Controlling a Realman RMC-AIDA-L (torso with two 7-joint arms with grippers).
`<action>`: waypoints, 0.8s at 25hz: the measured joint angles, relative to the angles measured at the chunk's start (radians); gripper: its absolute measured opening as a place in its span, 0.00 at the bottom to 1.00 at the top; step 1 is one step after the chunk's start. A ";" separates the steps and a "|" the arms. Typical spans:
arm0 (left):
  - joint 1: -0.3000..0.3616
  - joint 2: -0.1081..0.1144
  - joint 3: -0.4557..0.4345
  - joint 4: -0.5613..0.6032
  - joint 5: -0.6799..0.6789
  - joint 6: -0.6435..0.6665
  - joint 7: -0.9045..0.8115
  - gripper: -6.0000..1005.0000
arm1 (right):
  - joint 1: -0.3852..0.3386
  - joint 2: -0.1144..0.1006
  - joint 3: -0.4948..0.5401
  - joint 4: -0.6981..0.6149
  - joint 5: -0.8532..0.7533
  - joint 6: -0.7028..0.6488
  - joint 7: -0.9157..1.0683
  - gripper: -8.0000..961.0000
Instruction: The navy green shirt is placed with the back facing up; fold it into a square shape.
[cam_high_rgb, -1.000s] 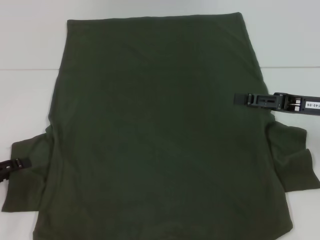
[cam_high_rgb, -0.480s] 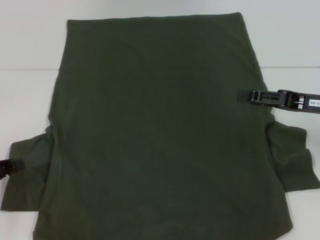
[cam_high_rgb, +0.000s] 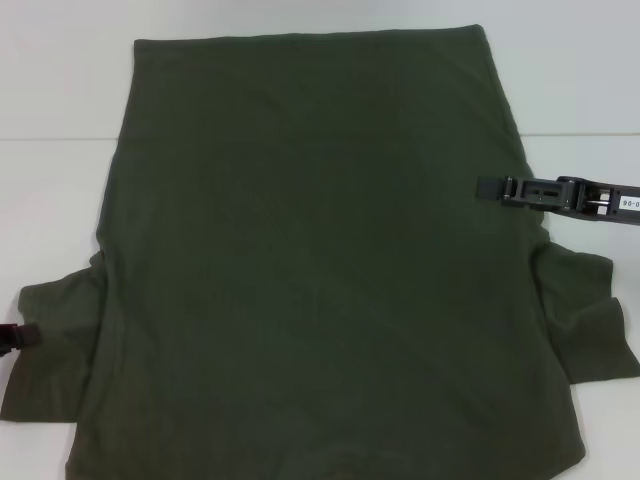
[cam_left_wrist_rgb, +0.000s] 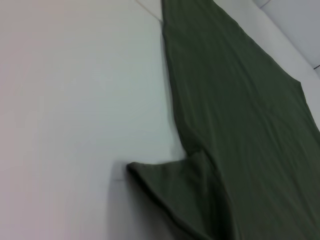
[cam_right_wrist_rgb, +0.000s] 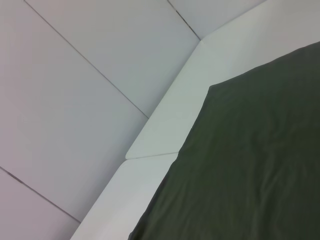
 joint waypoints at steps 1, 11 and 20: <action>-0.002 0.002 0.001 0.007 0.007 0.002 -0.007 0.04 | 0.000 0.000 0.000 0.000 0.000 0.000 0.000 0.87; -0.057 0.014 0.011 0.143 0.233 -0.006 -0.211 0.02 | 0.001 0.000 0.000 0.000 0.000 0.002 0.000 0.86; -0.053 0.014 0.002 0.179 0.270 -0.049 -0.317 0.02 | -0.006 0.000 0.009 0.000 0.000 0.002 0.000 0.86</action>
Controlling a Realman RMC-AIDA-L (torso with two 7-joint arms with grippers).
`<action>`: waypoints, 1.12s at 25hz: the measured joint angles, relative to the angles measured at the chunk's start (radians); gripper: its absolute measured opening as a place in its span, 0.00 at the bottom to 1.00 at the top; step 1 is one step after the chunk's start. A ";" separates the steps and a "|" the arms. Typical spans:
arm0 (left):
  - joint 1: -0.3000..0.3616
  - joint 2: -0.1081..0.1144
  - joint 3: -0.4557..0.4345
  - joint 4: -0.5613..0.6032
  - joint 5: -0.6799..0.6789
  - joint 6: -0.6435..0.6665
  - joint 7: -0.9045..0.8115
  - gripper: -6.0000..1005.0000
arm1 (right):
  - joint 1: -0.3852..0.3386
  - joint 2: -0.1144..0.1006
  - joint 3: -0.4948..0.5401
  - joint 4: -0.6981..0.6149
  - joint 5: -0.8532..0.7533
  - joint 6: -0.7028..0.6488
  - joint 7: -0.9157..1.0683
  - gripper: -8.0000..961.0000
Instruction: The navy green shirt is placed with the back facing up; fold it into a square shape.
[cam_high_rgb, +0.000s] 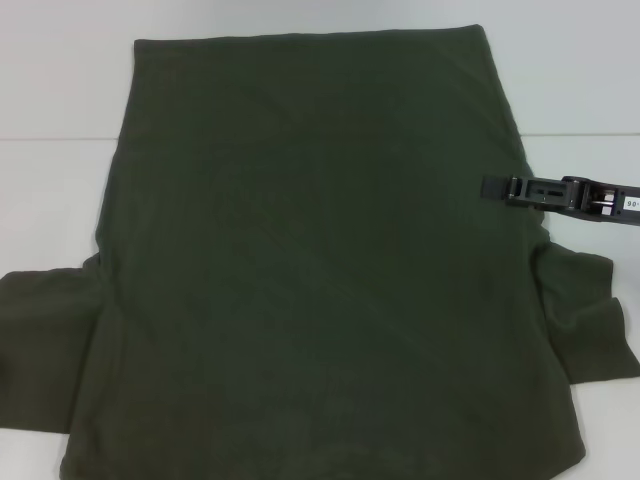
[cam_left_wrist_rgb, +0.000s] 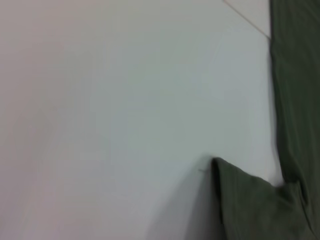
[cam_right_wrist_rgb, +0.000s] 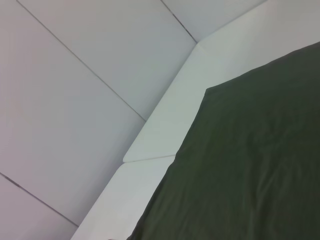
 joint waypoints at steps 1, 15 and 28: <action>0.000 0.002 0.000 0.001 0.001 -0.005 -0.009 0.02 | 0.000 0.000 0.001 0.000 0.000 0.000 0.000 0.85; -0.071 0.059 0.023 0.028 0.036 0.097 -0.084 0.02 | 0.004 -0.001 0.003 0.000 0.000 0.000 0.000 0.85; -0.230 -0.018 0.015 0.094 0.021 0.402 -0.247 0.02 | 0.007 -0.002 0.003 0.003 0.000 0.000 0.000 0.84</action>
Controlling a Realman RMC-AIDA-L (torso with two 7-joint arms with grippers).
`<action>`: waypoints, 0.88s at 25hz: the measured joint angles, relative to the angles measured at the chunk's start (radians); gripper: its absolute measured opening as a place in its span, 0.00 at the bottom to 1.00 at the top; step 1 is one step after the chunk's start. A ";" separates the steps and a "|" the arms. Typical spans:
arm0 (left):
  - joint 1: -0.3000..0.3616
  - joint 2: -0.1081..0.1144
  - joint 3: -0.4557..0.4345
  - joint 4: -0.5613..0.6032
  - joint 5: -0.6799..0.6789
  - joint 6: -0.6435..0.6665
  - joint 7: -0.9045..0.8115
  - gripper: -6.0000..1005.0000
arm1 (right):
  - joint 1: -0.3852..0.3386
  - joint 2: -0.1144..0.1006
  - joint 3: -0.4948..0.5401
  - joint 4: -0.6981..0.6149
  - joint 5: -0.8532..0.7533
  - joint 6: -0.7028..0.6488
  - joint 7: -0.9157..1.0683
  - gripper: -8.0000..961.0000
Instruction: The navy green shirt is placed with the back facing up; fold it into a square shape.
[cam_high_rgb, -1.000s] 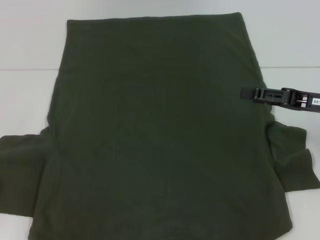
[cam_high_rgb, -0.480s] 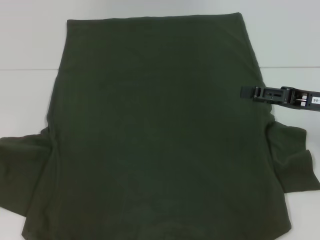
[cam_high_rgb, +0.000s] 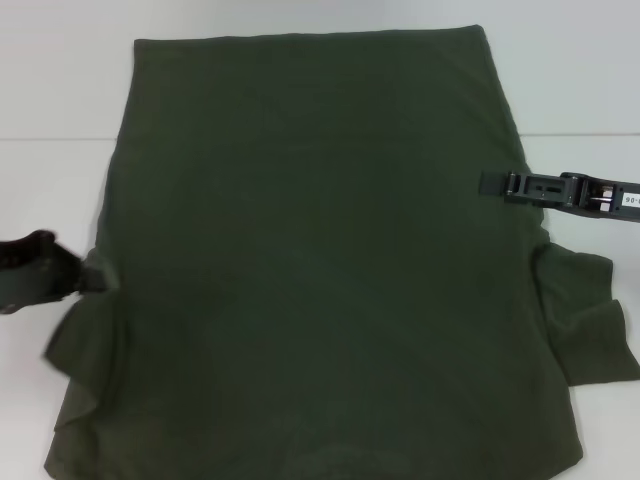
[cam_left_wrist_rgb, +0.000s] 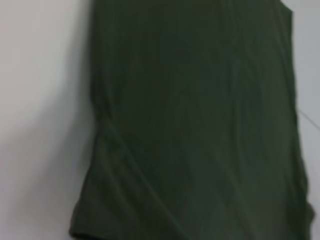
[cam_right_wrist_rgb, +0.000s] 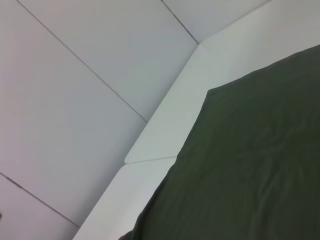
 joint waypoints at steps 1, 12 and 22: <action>0.000 0.000 0.000 0.000 0.000 0.000 0.000 0.02 | 0.000 0.000 0.000 0.000 0.000 0.000 0.000 0.84; -0.064 -0.041 0.019 -0.141 -0.019 -0.203 -0.021 0.04 | -0.009 0.000 0.000 0.008 0.000 0.000 0.000 0.83; -0.066 -0.032 0.035 -0.258 -0.161 -0.213 0.134 0.10 | -0.012 0.000 0.004 0.009 0.000 0.007 0.000 0.82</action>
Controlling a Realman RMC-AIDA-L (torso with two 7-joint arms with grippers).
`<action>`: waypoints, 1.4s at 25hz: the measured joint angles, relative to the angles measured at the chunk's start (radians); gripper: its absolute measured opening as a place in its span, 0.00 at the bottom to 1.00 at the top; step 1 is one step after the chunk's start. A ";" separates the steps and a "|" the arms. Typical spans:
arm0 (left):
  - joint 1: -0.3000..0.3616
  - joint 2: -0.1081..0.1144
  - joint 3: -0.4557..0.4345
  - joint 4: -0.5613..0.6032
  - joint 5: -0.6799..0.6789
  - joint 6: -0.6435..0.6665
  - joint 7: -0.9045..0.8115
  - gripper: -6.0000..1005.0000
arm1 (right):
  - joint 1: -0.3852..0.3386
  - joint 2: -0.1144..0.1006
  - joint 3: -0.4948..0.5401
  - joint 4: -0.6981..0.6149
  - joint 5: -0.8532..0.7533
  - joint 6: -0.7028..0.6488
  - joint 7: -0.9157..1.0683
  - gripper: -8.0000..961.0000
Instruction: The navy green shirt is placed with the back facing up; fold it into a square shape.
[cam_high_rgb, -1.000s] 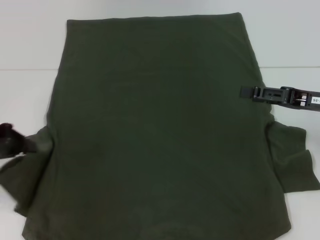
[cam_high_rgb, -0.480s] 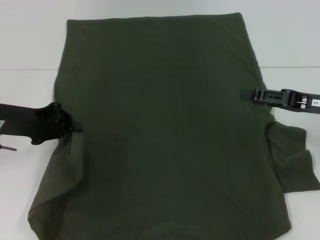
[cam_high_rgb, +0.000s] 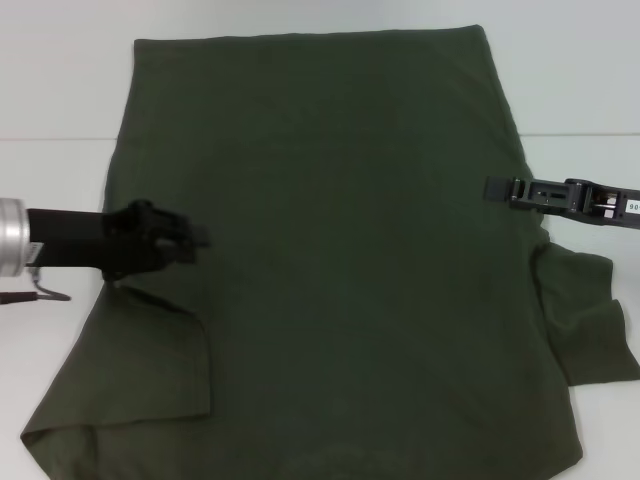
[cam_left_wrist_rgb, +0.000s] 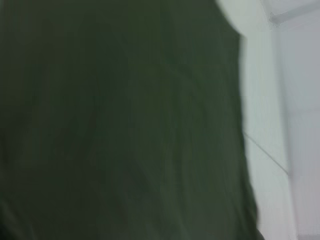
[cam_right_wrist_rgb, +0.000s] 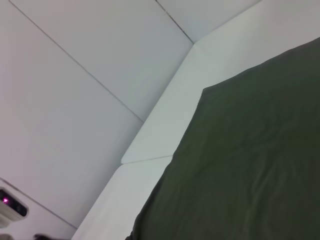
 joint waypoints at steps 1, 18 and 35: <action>-0.003 0.002 0.014 -0.004 -0.005 0.010 0.015 0.13 | 0.000 0.000 0.000 0.000 0.000 0.002 0.000 0.82; 0.181 -0.006 0.021 0.119 -0.224 0.271 0.551 0.70 | -0.007 -0.051 -0.016 0.013 -0.010 -0.033 0.014 0.81; 0.230 -0.081 -0.038 0.112 -0.285 0.197 0.915 0.70 | -0.017 -0.278 -0.035 -0.050 -0.293 -0.183 0.465 0.80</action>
